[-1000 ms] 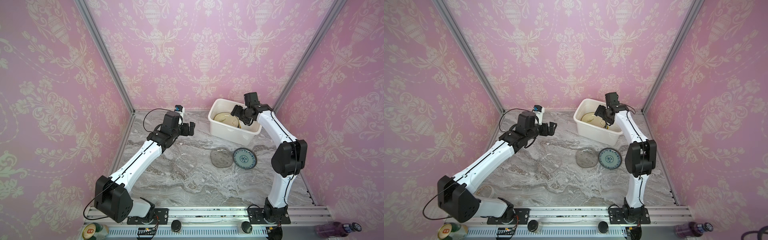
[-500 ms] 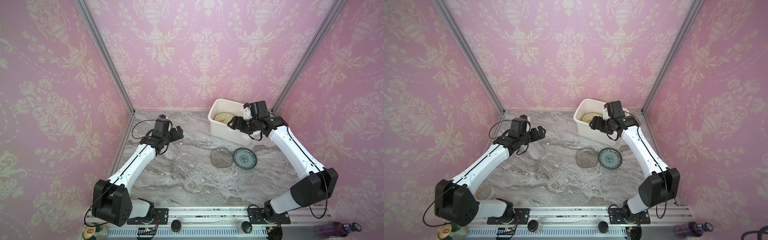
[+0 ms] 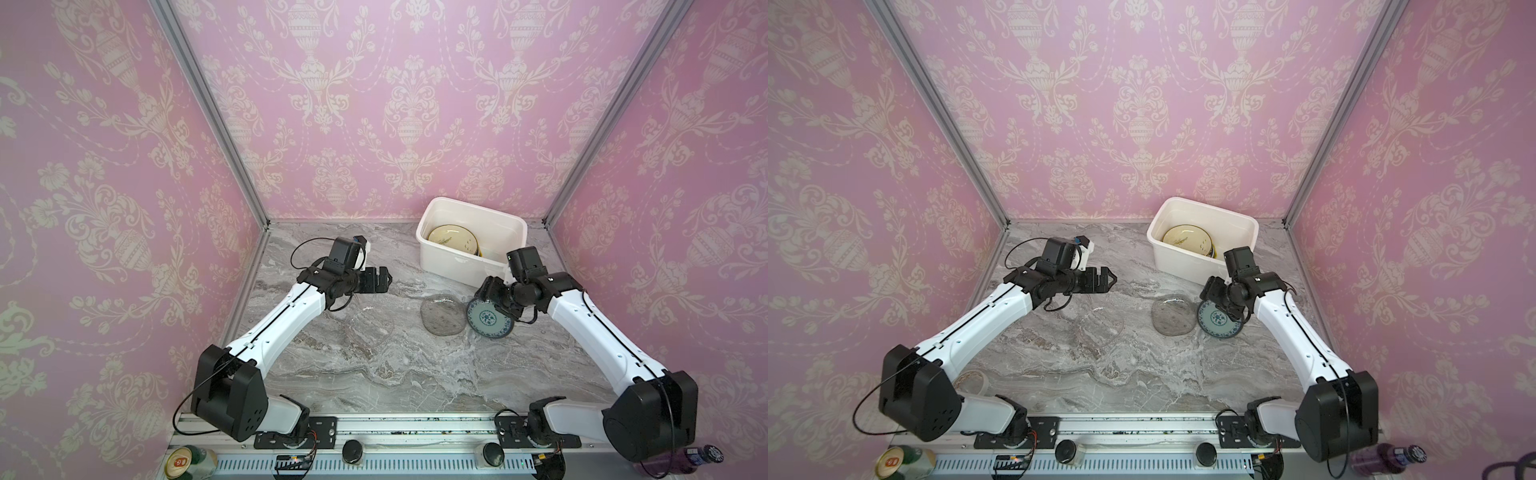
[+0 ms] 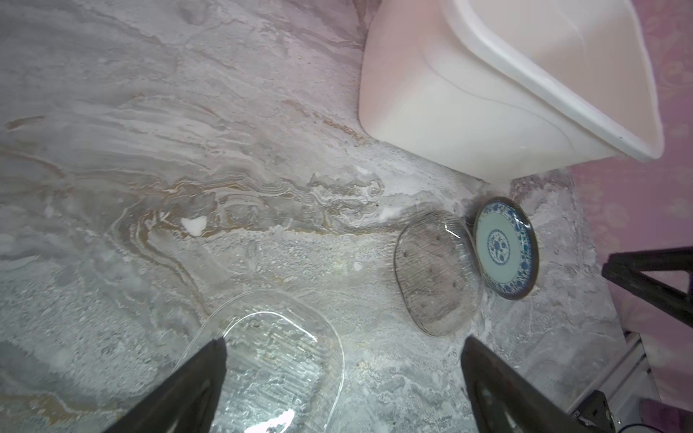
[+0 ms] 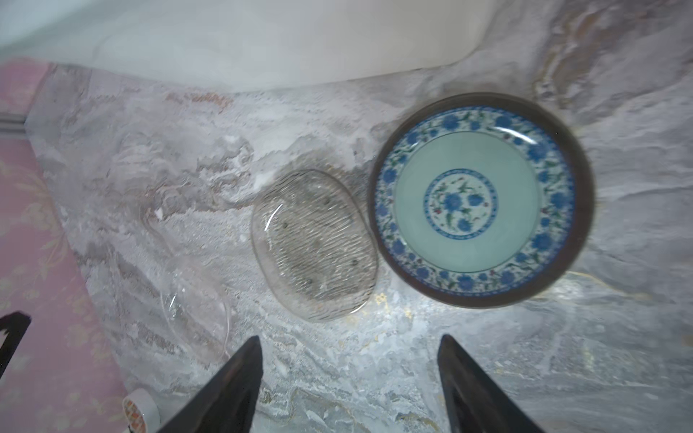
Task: Place the plates into the plastic bin on the countertop
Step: Move the plate to the center of the table.
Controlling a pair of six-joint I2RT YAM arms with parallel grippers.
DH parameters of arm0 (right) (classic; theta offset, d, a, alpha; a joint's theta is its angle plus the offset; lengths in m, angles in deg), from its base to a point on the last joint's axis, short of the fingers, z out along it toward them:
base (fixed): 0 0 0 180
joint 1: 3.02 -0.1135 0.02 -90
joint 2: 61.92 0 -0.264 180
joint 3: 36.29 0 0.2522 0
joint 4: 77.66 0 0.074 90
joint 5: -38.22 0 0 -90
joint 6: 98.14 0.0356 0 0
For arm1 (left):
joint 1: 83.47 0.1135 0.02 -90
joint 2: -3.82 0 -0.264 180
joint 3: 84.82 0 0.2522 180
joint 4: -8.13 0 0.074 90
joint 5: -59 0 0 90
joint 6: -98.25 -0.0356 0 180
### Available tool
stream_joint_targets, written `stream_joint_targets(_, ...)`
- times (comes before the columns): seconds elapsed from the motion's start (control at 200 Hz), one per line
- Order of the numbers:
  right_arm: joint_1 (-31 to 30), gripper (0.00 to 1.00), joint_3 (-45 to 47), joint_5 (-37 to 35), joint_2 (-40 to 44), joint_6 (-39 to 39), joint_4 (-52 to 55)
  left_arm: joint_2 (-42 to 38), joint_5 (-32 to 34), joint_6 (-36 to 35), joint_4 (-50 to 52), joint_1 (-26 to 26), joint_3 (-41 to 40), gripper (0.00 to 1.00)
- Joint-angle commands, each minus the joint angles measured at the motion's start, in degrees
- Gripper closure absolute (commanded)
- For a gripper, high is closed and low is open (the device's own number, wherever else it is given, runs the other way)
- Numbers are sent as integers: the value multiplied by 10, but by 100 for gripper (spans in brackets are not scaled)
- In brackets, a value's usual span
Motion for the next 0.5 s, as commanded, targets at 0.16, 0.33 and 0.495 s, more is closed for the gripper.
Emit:
stream_joint_targets(0.16, 104, 24, 101, -34, 51, 58, 7, 35, -31, -50, -48, -44, 27, 1)
stream_joint_targets(0.33, 139, 23, 107, -64, 18, 60, -10, 42, -28, -46, -48, -56, 29, 1)
stream_joint_targets(0.495, 155, 22, 104, -65, -39, 45, -42, 44, -29, -44, -45, -56, 29, 1)
